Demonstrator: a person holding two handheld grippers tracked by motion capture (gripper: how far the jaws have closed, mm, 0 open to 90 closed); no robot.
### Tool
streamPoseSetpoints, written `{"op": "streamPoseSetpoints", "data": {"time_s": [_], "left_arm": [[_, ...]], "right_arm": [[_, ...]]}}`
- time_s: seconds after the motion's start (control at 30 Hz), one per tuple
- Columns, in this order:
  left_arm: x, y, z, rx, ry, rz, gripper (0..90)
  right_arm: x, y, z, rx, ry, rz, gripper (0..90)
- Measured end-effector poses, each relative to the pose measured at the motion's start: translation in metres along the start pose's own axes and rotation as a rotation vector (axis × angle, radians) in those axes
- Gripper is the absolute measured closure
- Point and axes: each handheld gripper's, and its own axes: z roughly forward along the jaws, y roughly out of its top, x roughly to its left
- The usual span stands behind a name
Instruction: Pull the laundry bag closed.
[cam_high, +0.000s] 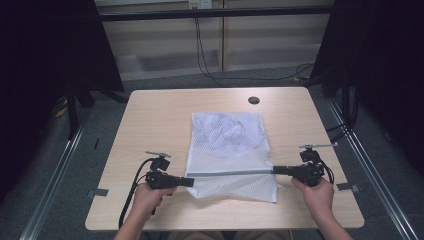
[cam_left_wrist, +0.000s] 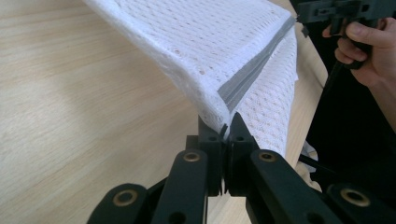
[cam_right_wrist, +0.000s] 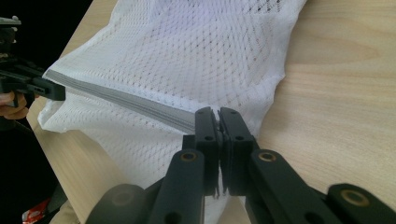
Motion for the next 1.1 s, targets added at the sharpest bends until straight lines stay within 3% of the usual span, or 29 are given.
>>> {"op": "streamPoseSetpoints", "data": {"time_s": [0.13, 0.27, 0.33, 0.5, 0.63, 0.77, 1.1], "left_arm": [[0.001, 0.000, -0.001, -0.004, -0.006, 0.008, 87.1], [0.002, 0.000, -0.003, -0.015, 0.008, 0.022, 75.4], [0.001, 0.001, -0.004, -0.017, 0.027, 0.025, 63.9], [0.002, 0.001, -0.005, -0.040, 0.034, 0.030, 52.5], [0.001, 0.003, -0.007, -0.055, 0.065, 0.052, 42.3], [0.000, 0.003, -0.008, -0.079, 0.088, 0.063, 36.1], [-0.001, 0.005, -0.013, -0.107, 0.195, 0.139, 18.7]], "right_arm": [[0.000, 0.000, -0.001, -0.003, 0.011, 0.002, 87.0], [0.002, -0.001, -0.001, -0.002, -0.004, -0.012, 86.6], [0.002, -0.001, -0.001, -0.007, -0.007, -0.014, 85.9], [0.001, -0.001, -0.002, -0.033, -0.025, -0.015, 68.8], [0.002, -0.001, -0.003, -0.052, -0.038, -0.016, 58.7], [0.004, 0.000, -0.005, -0.062, -0.046, -0.033, 53.2], [0.004, 0.002, -0.011, -0.102, -0.056, -0.052, 37.0]]}}
